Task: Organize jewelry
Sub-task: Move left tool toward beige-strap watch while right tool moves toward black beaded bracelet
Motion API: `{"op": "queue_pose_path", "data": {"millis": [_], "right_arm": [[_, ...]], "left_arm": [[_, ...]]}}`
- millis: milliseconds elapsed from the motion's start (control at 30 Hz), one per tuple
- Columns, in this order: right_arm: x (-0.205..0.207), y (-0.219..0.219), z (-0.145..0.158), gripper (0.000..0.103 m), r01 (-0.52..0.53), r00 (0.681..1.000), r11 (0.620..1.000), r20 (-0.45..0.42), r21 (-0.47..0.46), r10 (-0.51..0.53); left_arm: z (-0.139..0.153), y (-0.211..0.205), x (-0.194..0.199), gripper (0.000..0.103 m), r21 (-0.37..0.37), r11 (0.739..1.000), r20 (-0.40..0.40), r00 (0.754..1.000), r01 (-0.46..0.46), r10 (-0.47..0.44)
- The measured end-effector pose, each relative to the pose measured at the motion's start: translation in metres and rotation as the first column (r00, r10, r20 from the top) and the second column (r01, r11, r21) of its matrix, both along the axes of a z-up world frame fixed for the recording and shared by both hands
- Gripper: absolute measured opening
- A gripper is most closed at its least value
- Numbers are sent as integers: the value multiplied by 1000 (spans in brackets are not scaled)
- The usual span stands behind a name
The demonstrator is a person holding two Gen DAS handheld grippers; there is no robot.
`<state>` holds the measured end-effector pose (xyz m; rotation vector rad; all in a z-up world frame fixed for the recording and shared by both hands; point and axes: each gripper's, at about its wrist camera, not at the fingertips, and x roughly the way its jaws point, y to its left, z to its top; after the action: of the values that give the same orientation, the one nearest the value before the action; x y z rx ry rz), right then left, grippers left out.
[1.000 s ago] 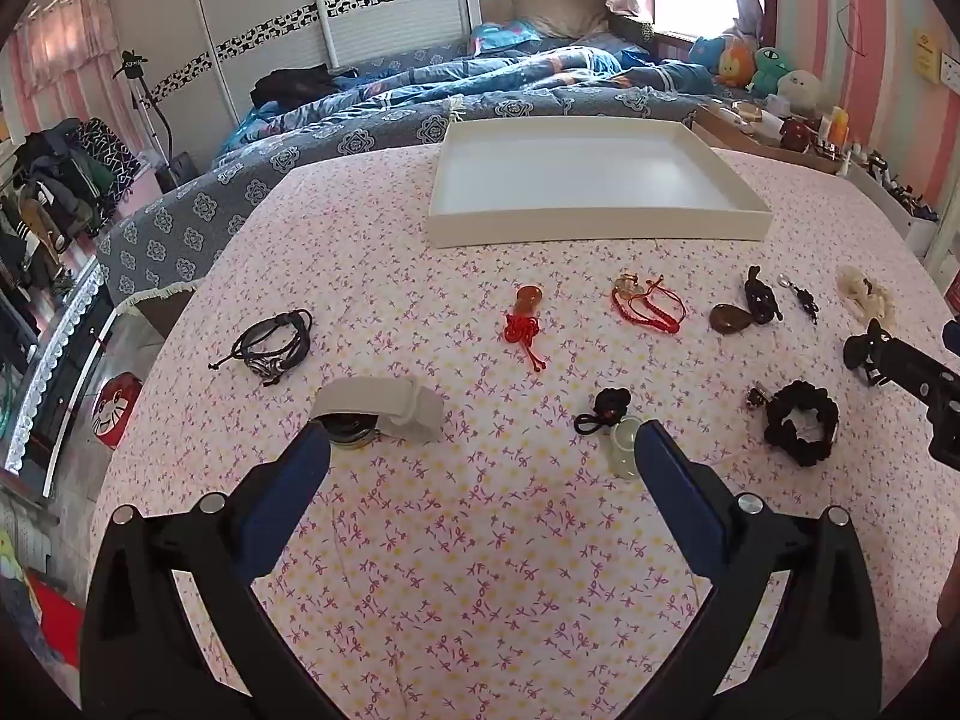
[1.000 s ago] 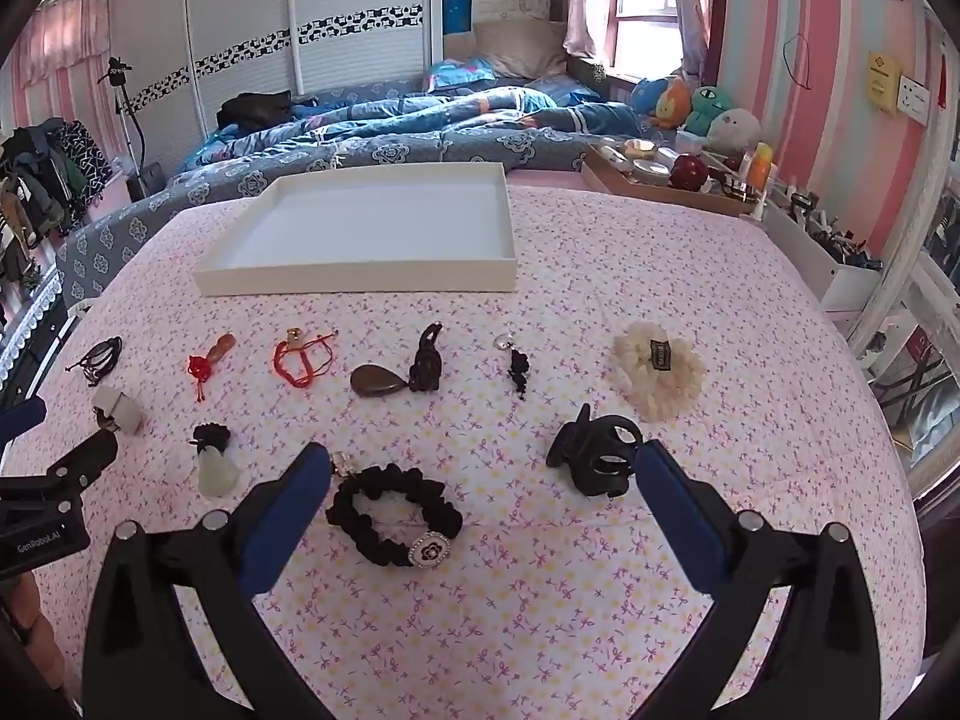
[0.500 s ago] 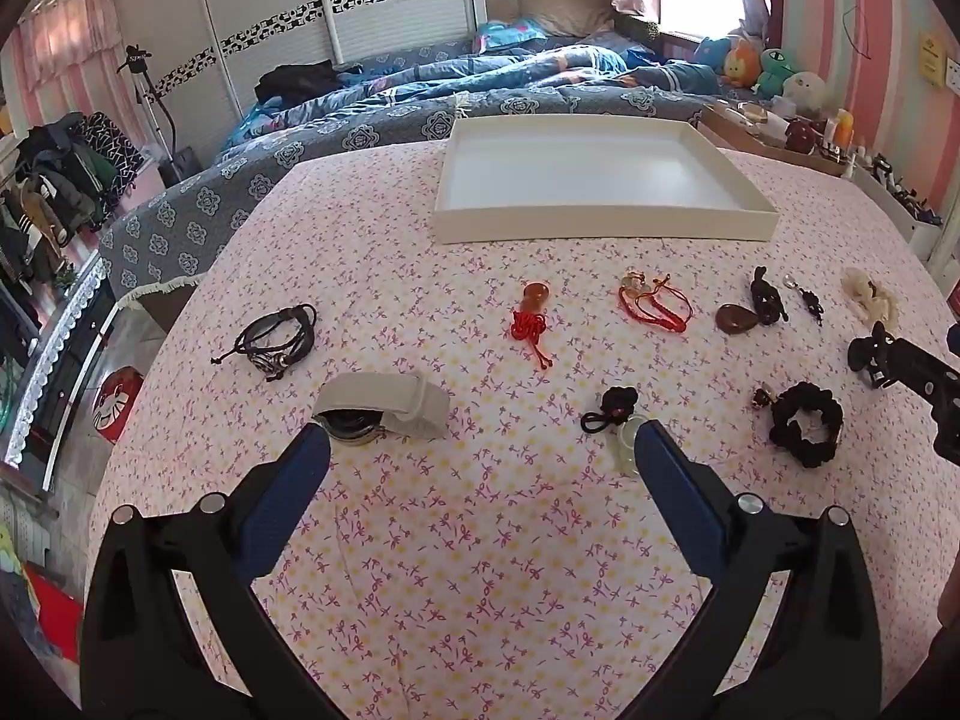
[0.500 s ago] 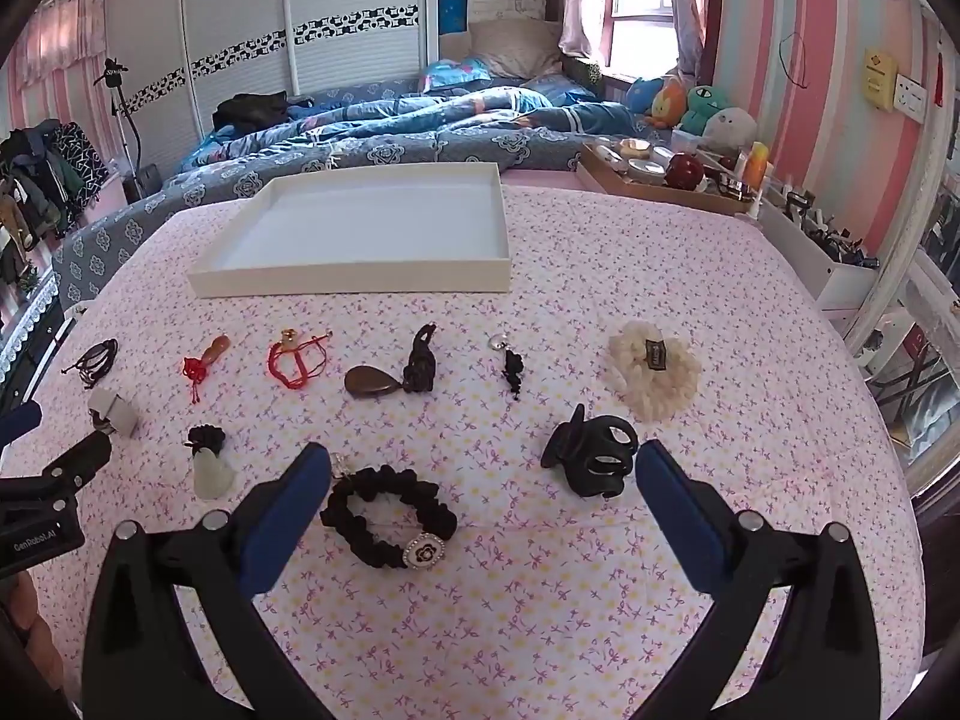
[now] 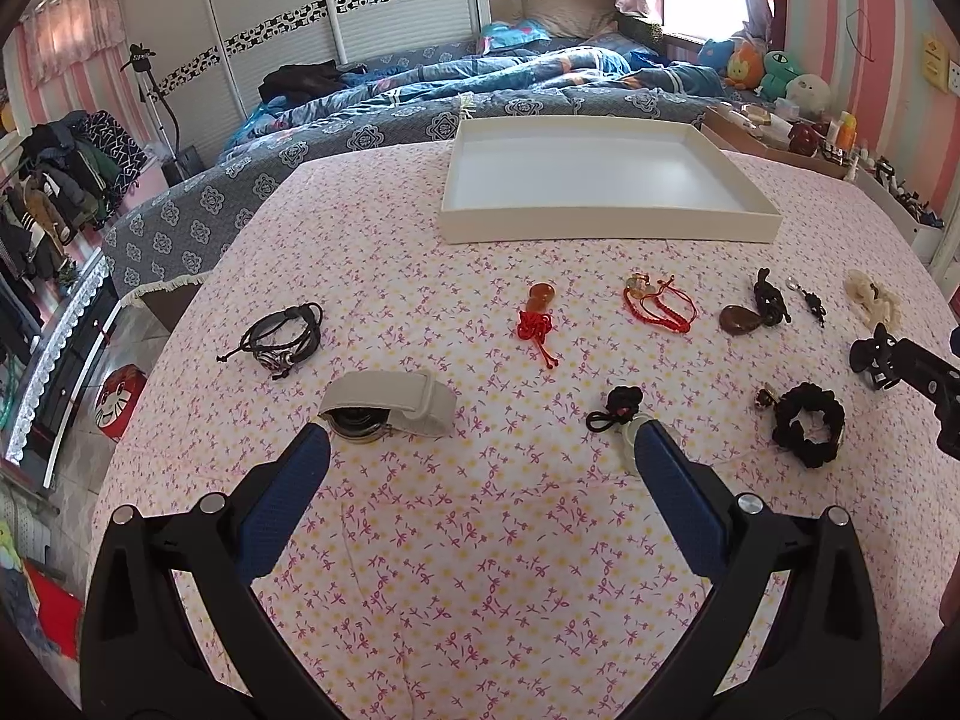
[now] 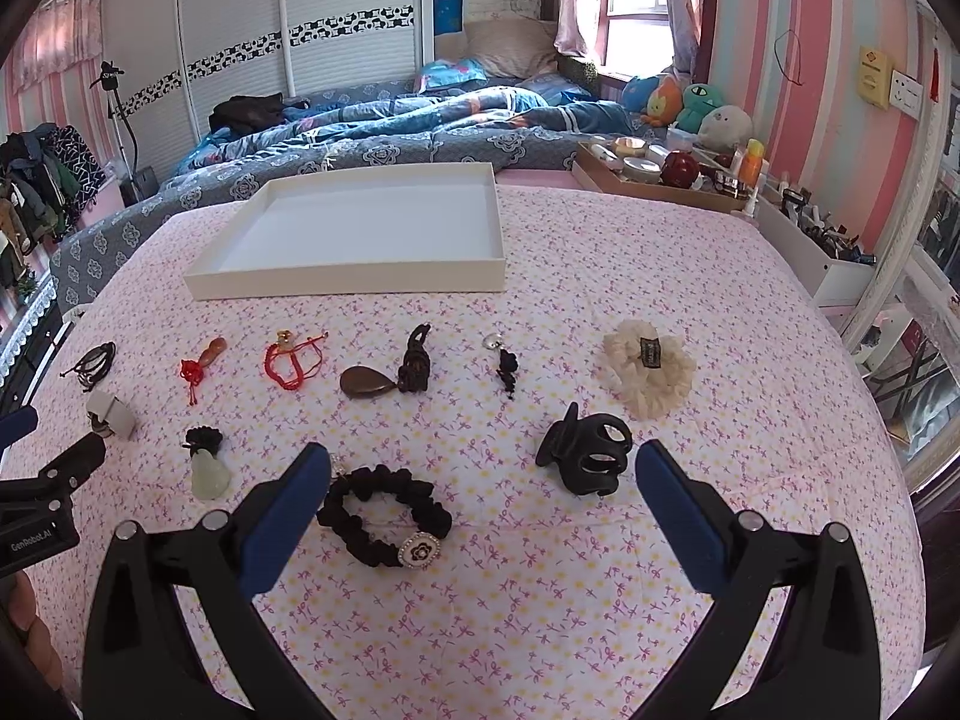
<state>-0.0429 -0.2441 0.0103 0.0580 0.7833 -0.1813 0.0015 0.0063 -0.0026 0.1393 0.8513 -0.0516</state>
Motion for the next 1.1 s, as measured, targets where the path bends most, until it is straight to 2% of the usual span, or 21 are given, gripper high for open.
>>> {"op": "queue_pose_path", "data": {"millis": [600, 1100], "right_arm": [[-4, -5, 0, 101, 29, 1000, 1000, 5, 0, -29], [-9, -15, -2, 101, 12, 1000, 999, 8, 30, -12]], "left_arm": [[2, 11, -3, 100, -15, 1000, 8, 1000, -10, 10], [0, 31, -4, 100, -34, 999, -19, 1000, -12, 11]]}}
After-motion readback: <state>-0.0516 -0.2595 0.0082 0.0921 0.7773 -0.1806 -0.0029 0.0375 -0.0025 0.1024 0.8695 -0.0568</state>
